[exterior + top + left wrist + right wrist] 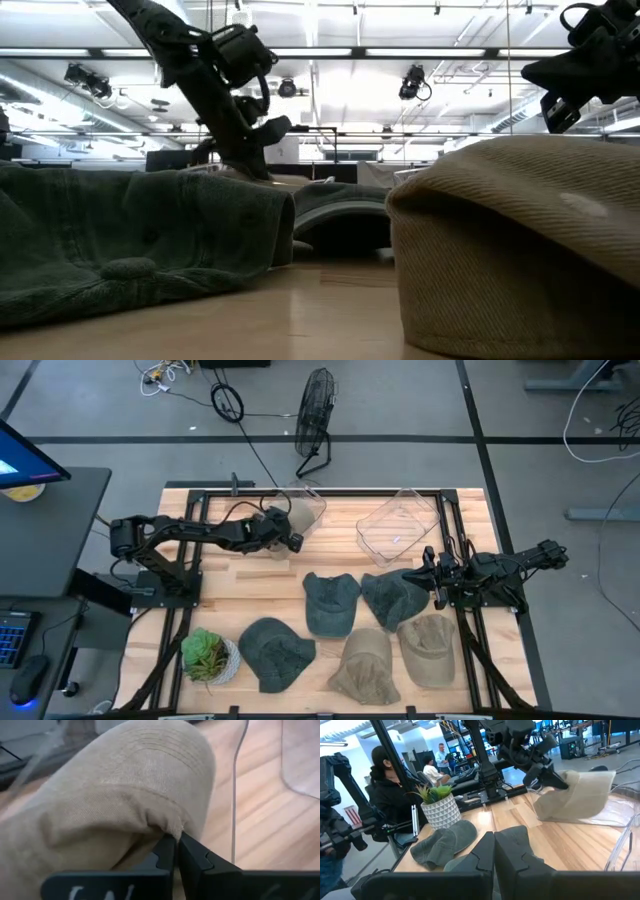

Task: Pick & Place hat
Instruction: Put the top brown cap into the left transparent bin, then put the left brown cap into the left transparent bin

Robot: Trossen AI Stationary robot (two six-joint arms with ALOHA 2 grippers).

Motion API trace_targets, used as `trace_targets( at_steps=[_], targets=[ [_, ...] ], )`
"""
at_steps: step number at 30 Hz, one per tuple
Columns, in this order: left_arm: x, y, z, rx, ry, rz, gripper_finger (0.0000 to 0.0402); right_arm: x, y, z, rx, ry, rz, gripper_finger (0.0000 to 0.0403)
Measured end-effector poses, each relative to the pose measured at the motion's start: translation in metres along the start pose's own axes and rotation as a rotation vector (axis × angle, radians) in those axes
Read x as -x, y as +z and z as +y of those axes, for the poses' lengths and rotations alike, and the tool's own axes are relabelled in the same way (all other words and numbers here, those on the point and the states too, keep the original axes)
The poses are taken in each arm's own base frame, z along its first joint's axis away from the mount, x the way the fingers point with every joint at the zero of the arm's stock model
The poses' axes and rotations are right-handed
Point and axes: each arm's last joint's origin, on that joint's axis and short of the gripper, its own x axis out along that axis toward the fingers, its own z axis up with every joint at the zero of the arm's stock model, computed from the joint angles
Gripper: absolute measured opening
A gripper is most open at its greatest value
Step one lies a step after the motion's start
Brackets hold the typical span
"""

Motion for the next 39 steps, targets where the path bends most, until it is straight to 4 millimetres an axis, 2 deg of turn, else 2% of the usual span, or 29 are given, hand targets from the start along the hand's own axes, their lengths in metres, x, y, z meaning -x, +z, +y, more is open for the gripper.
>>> trace_targets(
  at_steps=[6, 10, 13, 17, 22, 25, 29, 34, 39],
  targets=[
    [-0.024, -0.009, 0.009, -0.017, 0.007, 0.098, 0.0067, 0.000, 0.000, 0.000, 0.000, 0.000, 0.000, 0.0016],
    [-0.025, -0.008, 0.011, -0.060, -0.026, 0.124, 0.0106, 0.000, 0.000, 0.000, 0.000, 0.000, 0.000, 0.0016],
    [-0.012, 0.000, 0.008, -0.087, -0.077, 0.088, 0.0127, 0.000, 0.000, 0.000, 0.002, 0.001, -0.004, 0.0022],
    [0.017, 0.017, 0.007, -0.125, -0.134, 0.001, 0.0140, 0.000, 0.006, 0.002, 0.021, 0.016, -0.057, 0.0043],
    [0.054, 0.037, 0.010, -0.121, -0.207, -0.128, 0.0140, 0.002, 0.020, 0.006, 0.074, 0.048, -0.201, 0.0087],
    [0.071, 0.042, 0.009, -0.151, -0.243, -0.182, 0.0136, 0.003, 0.025, 0.007, 0.071, 0.067, -0.252, 0.0117],
    [0.083, 0.041, 0.003, -0.241, -0.278, -0.219, 0.0131, 0.001, 0.026, 0.008, 0.081, 0.070, -0.263, 0.0149],
    [0.088, 0.036, -0.004, -0.279, -0.308, -0.221, 0.0131, -0.008, 0.030, 0.012, 0.042, 0.073, -0.202, 0.0157],
    [0.096, 0.035, -0.011, -0.357, -0.346, -0.275, 0.0131, -0.026, 0.050, 0.027, 0.021, 0.119, -0.097, 0.0157]
  ],
)
